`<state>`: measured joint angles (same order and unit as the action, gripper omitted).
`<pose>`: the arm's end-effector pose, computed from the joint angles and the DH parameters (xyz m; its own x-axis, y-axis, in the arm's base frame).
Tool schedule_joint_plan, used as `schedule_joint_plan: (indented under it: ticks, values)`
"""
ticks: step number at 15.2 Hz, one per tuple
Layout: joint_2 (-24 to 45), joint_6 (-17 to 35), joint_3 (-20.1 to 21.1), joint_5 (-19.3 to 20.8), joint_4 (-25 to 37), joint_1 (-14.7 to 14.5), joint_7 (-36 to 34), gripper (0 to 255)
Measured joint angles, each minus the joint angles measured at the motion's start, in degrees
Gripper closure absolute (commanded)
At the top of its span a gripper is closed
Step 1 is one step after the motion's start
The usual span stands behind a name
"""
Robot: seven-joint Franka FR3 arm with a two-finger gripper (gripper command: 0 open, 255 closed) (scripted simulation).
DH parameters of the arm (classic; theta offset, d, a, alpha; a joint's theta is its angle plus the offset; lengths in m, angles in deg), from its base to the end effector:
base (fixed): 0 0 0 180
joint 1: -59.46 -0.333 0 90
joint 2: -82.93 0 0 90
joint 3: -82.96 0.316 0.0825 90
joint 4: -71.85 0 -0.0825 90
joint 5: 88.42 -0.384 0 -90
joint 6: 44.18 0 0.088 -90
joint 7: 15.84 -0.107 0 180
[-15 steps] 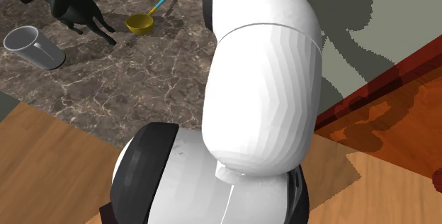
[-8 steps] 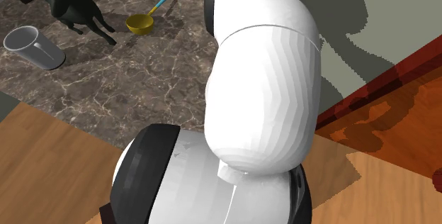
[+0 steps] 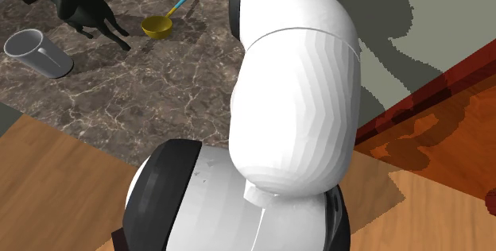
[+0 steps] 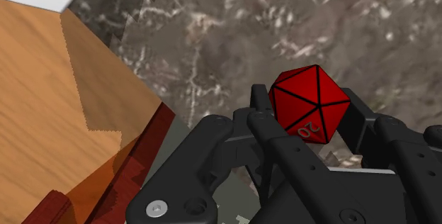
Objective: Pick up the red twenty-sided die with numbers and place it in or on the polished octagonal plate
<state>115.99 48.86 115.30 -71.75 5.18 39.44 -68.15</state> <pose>0.5266 0.4656 0.4930 0.9984 -0.0485 -0.0286 -0.0478 -0.9985 0.0264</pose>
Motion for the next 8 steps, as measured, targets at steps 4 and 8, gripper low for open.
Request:
schedule_joint_plan:
  ticks: [4,8]
  values:
    - [-0.18,0.14,0.03,-0.06,-0.33,0.1,-0.02,255]
    - [0.31,-1.74,0.0,0.06,2.05,-0.51,0.11,255]
